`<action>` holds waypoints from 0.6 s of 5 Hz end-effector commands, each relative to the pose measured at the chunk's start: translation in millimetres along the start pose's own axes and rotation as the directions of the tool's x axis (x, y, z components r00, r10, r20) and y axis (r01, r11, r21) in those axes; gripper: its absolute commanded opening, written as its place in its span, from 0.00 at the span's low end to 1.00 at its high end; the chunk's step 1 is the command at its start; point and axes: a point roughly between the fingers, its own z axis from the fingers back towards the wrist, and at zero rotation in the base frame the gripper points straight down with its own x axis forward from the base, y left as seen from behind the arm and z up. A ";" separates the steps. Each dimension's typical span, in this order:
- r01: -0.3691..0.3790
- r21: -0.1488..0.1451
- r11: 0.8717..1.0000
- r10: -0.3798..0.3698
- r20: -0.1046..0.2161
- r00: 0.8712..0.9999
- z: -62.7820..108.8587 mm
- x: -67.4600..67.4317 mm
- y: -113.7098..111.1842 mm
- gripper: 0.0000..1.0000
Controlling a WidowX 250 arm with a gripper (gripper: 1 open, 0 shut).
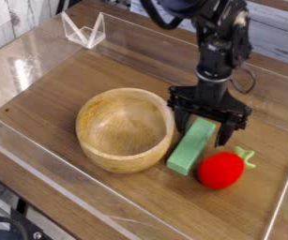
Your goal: Remove the green block from the brown bowl and put it on the table
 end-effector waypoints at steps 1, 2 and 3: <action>-0.007 -0.046 0.999 0.010 0.077 0.997 24.4 16.7 -5.6 1.00; -0.008 -0.062 0.998 0.014 0.089 0.996 28.3 21.8 -4.5 1.00; -0.042 -0.072 0.997 0.049 0.095 0.994 39.9 19.9 7.4 1.00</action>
